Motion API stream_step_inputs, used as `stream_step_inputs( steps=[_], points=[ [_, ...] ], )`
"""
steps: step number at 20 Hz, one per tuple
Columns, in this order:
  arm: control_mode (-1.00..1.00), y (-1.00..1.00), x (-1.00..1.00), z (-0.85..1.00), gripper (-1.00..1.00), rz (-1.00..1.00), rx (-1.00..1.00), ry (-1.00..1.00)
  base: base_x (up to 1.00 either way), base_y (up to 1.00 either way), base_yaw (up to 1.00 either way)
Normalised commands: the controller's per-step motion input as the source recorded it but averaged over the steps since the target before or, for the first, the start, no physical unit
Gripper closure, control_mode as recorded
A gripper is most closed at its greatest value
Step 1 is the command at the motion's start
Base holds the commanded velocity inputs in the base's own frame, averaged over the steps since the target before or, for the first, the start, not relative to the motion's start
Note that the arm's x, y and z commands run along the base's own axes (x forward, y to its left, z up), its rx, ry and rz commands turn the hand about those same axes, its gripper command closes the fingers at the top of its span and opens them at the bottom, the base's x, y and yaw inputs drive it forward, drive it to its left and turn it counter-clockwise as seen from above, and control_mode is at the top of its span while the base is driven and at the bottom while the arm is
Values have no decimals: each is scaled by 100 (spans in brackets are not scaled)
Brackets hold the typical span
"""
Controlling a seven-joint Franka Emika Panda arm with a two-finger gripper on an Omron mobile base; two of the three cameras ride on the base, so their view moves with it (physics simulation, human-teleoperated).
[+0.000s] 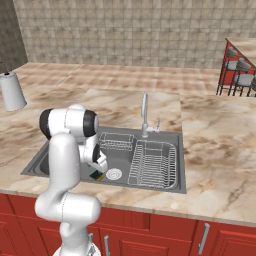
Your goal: Pick up the bar soap and sponge from the sink, and place them back in the cabinet, and close the cabinet door.
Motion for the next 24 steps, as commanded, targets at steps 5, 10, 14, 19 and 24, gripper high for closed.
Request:
stream_step_inputs(
  steps=[5,10,14,19,24],
  points=[
    [-100,0,0,-12,-100,0,0,2,0,0,0],
    [-100,0,0,-8,-100,0,0,1,0,0,0],
    [-100,0,1,-3,-100,0,0,0,0,0,0],
    [-100,0,0,-9,-100,0,0,0,0,0,0],
    [-100,0,1,-14,-100,0,0,0,0,0,0]
  ],
)
